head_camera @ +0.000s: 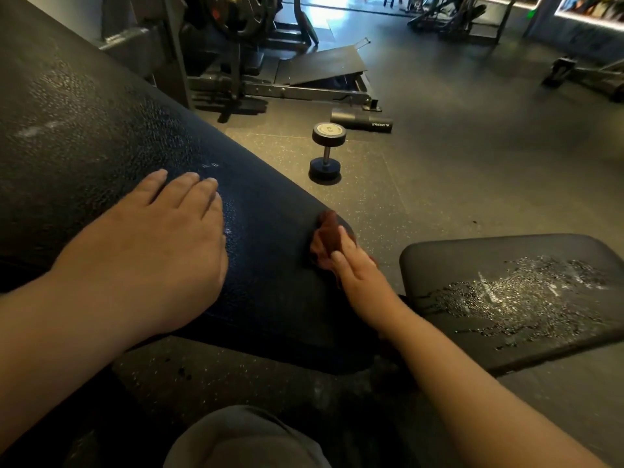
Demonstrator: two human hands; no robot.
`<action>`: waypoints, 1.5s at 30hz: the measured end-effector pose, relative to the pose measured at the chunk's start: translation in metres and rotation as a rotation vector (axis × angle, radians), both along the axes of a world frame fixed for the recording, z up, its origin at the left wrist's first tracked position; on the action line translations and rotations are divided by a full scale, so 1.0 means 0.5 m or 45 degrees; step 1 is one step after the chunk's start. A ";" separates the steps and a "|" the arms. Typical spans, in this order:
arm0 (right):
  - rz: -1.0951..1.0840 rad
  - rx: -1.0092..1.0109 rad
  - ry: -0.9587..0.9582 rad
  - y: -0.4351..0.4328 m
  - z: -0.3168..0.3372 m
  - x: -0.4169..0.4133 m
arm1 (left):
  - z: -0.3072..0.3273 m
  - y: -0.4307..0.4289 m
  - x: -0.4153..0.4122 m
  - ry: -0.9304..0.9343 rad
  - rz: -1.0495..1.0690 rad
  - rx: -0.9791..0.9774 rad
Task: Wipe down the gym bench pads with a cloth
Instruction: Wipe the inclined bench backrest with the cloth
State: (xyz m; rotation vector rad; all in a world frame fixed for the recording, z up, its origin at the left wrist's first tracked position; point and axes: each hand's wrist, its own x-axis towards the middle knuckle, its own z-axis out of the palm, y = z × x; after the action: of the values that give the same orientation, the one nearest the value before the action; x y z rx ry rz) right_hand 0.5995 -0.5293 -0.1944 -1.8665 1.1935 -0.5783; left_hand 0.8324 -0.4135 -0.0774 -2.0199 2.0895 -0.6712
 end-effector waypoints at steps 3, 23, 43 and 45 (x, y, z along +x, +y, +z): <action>-0.126 0.069 -0.040 -0.010 -0.011 0.004 | 0.005 0.007 -0.005 -0.039 0.026 0.051; 0.542 -0.323 0.029 0.082 0.099 0.093 | 0.041 0.011 -0.027 0.091 0.134 0.192; 0.654 -0.358 -0.049 0.073 0.174 0.184 | 0.085 0.049 0.082 0.007 0.037 -0.065; 0.630 -0.360 0.008 0.037 0.181 0.196 | 0.083 0.045 0.074 0.012 0.063 -0.044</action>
State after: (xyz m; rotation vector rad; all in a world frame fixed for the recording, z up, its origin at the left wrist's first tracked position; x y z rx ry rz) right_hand 0.6975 -0.5109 -0.1038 -2.2991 0.6322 -0.4766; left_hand 0.8692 -0.3909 -0.0360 -2.0895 2.0393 -0.6956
